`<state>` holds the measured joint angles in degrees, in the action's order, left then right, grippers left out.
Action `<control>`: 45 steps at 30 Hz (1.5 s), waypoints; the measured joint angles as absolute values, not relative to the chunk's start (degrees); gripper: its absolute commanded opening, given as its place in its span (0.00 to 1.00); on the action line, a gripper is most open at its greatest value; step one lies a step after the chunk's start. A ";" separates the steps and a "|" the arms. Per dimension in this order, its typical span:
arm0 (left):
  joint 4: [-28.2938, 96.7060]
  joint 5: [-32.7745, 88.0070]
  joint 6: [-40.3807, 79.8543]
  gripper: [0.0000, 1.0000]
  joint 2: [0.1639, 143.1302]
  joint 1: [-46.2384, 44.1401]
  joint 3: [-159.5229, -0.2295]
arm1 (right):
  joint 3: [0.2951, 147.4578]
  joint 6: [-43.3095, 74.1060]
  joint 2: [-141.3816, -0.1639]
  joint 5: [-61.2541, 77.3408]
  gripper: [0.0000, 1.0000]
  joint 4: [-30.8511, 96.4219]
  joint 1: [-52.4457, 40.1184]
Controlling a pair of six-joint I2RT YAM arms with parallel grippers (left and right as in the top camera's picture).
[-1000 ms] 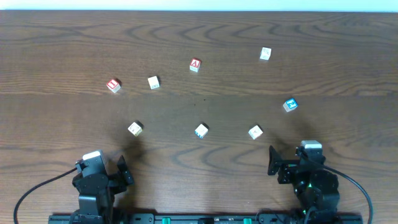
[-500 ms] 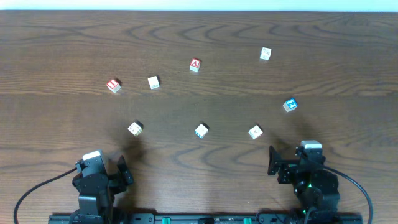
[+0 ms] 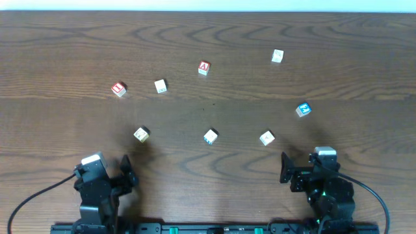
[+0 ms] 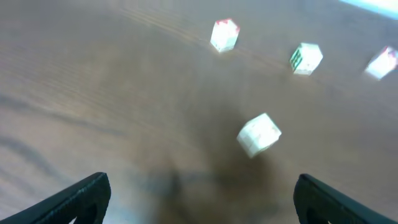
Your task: Spell out Ai2
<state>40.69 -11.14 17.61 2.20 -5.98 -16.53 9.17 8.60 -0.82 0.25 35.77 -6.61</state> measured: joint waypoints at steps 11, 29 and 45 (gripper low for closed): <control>18.46 -10.92 20.21 0.95 29.45 -5.98 -17.54 | 9.17 8.60 -0.71 0.30 0.99 35.77 -6.61; 16.56 -5.04 22.09 0.95 69.87 5.80 -47.57 | 9.17 8.62 -0.69 0.27 0.99 35.75 -6.61; 21.50 5.82 24.73 0.95 95.50 8.80 -70.65 | 9.17 8.60 -0.69 0.27 0.99 35.75 -6.61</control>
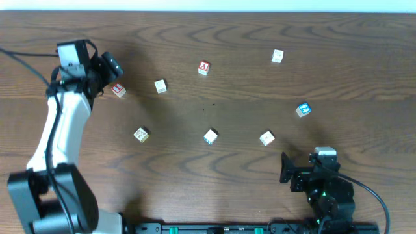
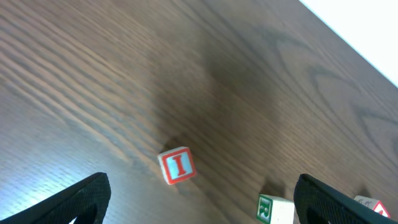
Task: Spell out Ai2
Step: 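Move left gripper over the red 'I' block at far left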
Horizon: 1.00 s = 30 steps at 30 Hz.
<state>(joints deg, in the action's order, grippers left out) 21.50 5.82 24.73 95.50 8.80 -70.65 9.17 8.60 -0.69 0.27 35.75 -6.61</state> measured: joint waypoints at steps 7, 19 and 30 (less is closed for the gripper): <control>25.78 8.78 26.57 0.96 105.36 8.78 -80.40 | 9.17 8.60 -0.69 0.30 0.99 35.75 -6.61; 26.65 11.29 28.49 0.95 112.18 8.78 -82.11 | 9.17 8.60 -0.69 0.27 0.99 35.75 -6.61; 27.05 14.94 28.62 0.95 112.18 8.78 -82.11 | 9.17 8.60 -0.69 0.30 0.99 35.75 -6.61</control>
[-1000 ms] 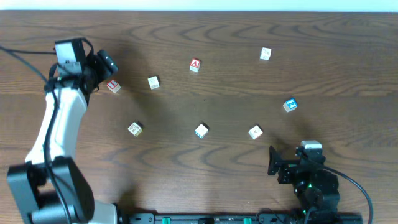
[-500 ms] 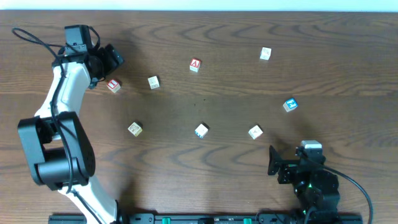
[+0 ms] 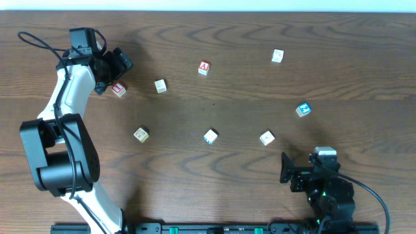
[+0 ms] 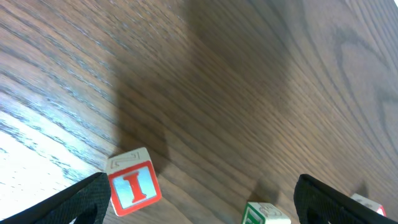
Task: Spell out Ai2
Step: 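Move left gripper over the red 'I' block at far left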
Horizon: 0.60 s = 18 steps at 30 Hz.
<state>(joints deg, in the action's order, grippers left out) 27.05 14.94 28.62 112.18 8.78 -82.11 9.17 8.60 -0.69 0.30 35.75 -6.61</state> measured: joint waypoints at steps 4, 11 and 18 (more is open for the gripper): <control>28.91 15.31 28.73 0.95 112.18 8.78 -82.11 | 9.17 8.60 -0.69 0.30 0.99 35.75 -6.61; 31.94 15.18 28.86 0.95 112.18 8.78 -82.11 | 9.17 8.60 -0.69 0.30 0.99 35.75 -6.61; 37.69 9.41 35.00 0.95 112.18 8.62 -82.11 | 9.17 8.60 -0.69 0.30 0.99 35.75 -6.61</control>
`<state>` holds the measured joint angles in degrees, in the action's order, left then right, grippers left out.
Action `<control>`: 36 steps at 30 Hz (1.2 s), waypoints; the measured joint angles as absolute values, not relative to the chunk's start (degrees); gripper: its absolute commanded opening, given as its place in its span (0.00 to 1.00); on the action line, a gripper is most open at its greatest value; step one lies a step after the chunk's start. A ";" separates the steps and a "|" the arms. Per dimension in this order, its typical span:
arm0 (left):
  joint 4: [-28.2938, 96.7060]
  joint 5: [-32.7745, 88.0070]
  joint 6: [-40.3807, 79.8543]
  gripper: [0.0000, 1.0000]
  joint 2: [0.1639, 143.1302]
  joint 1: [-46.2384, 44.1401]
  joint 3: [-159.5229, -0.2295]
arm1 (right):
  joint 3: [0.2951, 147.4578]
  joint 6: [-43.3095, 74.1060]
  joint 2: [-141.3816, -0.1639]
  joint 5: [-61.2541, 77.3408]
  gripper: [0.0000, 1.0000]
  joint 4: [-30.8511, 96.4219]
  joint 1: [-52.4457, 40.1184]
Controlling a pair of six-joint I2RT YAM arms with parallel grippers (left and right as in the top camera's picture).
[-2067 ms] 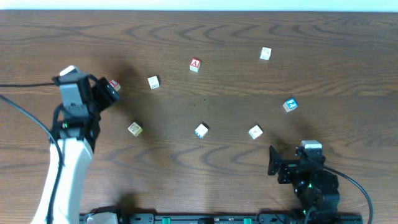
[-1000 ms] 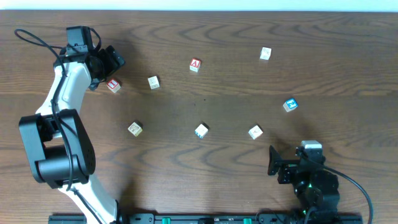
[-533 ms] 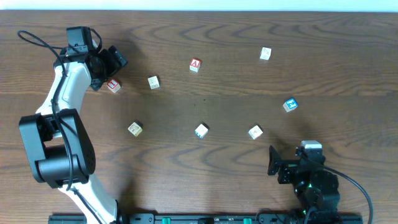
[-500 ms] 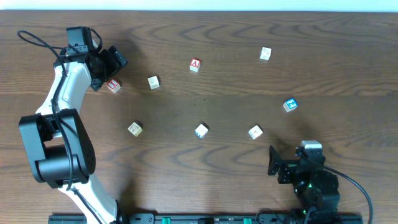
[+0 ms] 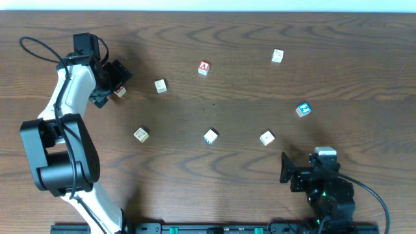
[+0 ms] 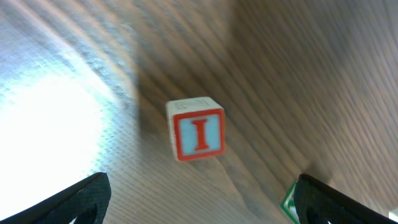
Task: Spell out Ai2
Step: 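Move left gripper over the red 'I' block at far left, then lower left gripper and close on the red 'I' block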
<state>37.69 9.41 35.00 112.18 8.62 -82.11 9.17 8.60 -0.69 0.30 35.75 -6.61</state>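
The red I block (image 6: 196,135) lies on the wood ahead of my left gripper (image 6: 200,202), which is open with nothing between its fingers. From overhead the left gripper (image 5: 110,81) hangs over that block at the far left, mostly hiding it. The red A block (image 5: 204,67) sits at the back middle. The blue 2 block (image 5: 303,109) lies at the right. My right gripper (image 5: 286,168) rests near the front right edge; its jaw gap is not clear from overhead.
A green-lettered block (image 5: 160,86) lies just right of the I block, its corner showing by the right finger (image 6: 287,202). Other pale blocks lie at the back right (image 5: 277,56), left middle (image 5: 141,134), middle (image 5: 210,136) and right of middle (image 5: 266,138).
My left gripper has come down over the I block, which now lies centred between the open fingers in the wrist view instead of by the left finger. The right arm is unchanged.
My left arm was parked at the front left, open, facing a pale block. Then it was stretched to the far left beside the I block. It stayed there, closing in on that block, and now stands over it. No block has moved.
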 measured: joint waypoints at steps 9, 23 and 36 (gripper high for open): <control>35.57 5.76 41.71 0.97 112.51 8.56 -82.11 | 9.17 8.60 -0.69 0.27 0.99 35.75 -6.61; 34.02 6.07 43.18 0.92 118.24 6.31 -82.11 | 9.17 8.60 -0.69 0.30 0.99 35.75 -6.61; 32.62 5.76 42.81 0.75 118.24 6.33 -82.11 | 9.17 8.60 -0.69 0.30 0.99 35.75 -6.61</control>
